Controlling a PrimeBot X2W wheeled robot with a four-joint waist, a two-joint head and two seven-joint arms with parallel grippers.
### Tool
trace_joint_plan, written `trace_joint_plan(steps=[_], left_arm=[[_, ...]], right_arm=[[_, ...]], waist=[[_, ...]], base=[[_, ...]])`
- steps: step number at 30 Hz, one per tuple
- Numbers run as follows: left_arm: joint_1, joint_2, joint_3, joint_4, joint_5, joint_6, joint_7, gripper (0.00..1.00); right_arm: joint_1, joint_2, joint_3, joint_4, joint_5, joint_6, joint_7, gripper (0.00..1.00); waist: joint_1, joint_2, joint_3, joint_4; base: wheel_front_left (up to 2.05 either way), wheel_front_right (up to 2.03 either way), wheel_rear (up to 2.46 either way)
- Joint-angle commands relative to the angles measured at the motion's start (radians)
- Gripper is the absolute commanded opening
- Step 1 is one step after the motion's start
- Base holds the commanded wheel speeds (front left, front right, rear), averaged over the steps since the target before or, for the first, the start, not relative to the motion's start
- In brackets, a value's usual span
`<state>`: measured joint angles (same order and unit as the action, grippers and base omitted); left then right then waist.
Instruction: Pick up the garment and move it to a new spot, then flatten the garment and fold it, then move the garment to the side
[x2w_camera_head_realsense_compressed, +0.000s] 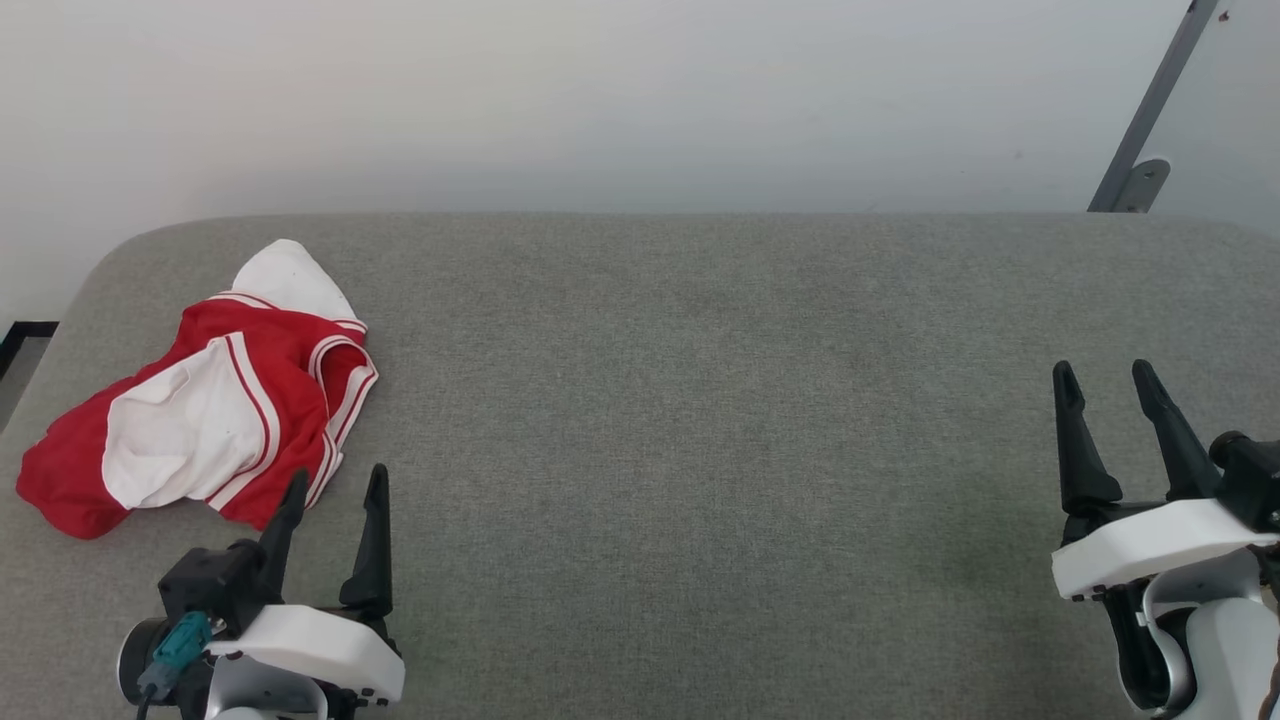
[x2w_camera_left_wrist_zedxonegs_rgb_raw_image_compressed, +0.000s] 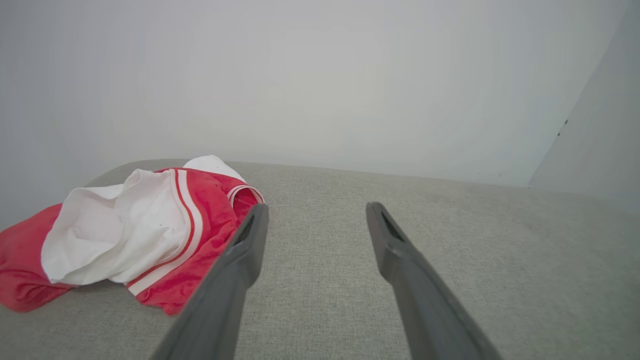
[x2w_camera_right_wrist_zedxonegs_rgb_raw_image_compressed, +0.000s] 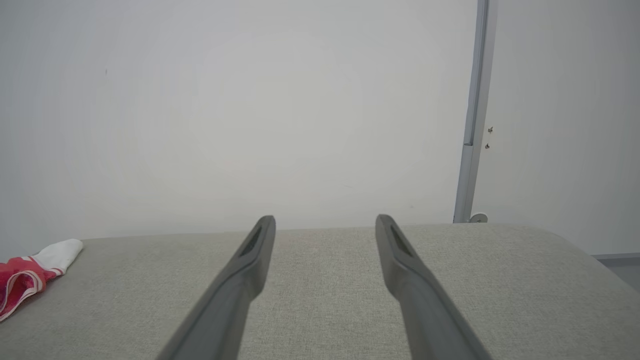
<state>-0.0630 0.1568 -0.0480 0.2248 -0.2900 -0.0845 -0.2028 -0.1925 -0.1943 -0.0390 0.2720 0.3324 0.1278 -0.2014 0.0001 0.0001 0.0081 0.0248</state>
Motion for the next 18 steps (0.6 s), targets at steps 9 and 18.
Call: trace_joint_plan(steps=[9,18], left_arm=[[-0.016,-0.001,0.009,0.020,0.076,-0.015,-0.024,1.00],[-0.022,-0.008,0.018,0.048,0.140,-0.023,-0.041,1.00]], right_arm=[[0.032,0.005,-0.020,-0.023,-0.060,0.005,-0.025,1.00],[0.039,0.009,-0.027,-0.017,-0.111,0.005,-0.042,1.00]], waist=[[-0.0001,-0.0001,0.002,0.006],[-0.0001,-0.0001,0.002,0.007]], base=[[0.00,0.00,0.00],[0.00,0.00,0.00]])
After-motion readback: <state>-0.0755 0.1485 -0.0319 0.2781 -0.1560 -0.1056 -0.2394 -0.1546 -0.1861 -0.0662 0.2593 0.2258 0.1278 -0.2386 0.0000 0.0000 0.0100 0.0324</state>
